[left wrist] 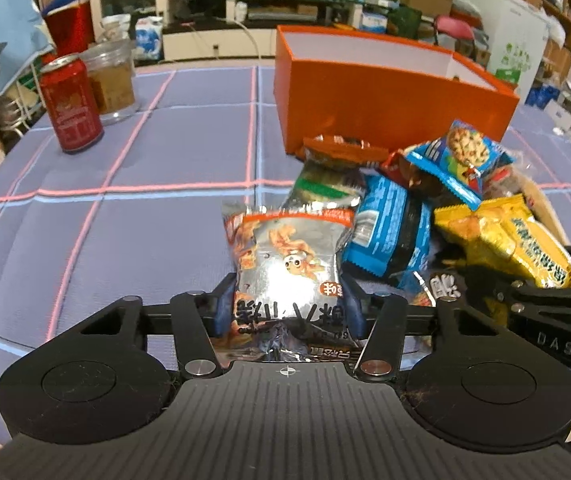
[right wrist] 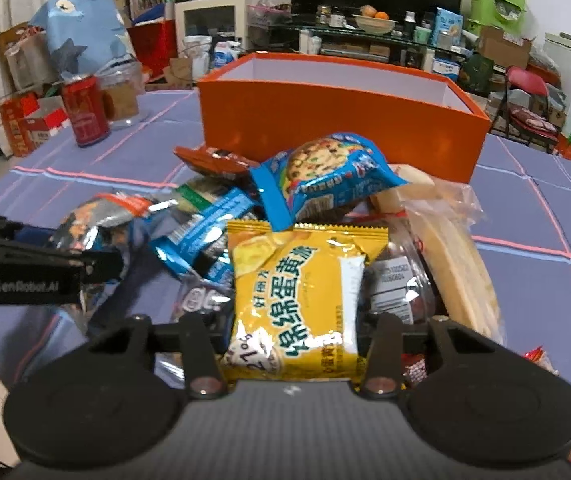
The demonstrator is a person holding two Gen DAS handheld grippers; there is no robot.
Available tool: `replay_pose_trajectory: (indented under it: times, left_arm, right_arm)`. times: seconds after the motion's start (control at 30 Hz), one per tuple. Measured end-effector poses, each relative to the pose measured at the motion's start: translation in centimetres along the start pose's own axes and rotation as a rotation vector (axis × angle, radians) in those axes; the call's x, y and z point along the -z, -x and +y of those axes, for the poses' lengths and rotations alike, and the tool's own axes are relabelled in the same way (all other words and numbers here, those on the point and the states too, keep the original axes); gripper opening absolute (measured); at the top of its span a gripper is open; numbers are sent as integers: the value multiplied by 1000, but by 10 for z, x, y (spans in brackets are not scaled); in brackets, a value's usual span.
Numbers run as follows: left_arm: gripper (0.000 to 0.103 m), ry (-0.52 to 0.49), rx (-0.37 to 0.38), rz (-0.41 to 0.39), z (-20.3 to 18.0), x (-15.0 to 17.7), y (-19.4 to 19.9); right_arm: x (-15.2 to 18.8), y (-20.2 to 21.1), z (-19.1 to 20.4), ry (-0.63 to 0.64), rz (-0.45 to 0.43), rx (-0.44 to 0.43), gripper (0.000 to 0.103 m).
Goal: Organize snacks
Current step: 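Carry both bags over the orange box and open both tools to drop them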
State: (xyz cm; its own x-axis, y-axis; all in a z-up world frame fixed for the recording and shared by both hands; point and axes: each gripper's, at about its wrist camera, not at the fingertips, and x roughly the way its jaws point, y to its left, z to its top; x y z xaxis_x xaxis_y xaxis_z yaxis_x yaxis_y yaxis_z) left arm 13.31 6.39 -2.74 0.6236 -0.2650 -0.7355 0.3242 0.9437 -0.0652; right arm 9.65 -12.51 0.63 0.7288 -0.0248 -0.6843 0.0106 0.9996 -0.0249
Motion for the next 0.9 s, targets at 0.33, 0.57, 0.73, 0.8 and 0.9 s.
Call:
replay_pose_trajectory:
  times: [0.33,0.57,0.73,0.8,0.9]
  left_arm:
    - [26,34,-7,-74,3,-3,27]
    - [25,27,-12,-106,-2,-8,34]
    - [25,39,3,-144,-11,-20,43]
    - [25,44,11,-174,-15,-32,48]
    - [25,55,31,-218,-24,-57,51]
  right_arm:
    - [4,21,4,62,-48,-77,43]
    - [-1,34,8,90,-116,-70,43]
    - [-10,48,3,50,-142,-77,43]
    - [-21,57,-7,14,-162,-83,43]
    - [-47,65,-32,-41,-209,-57,43]
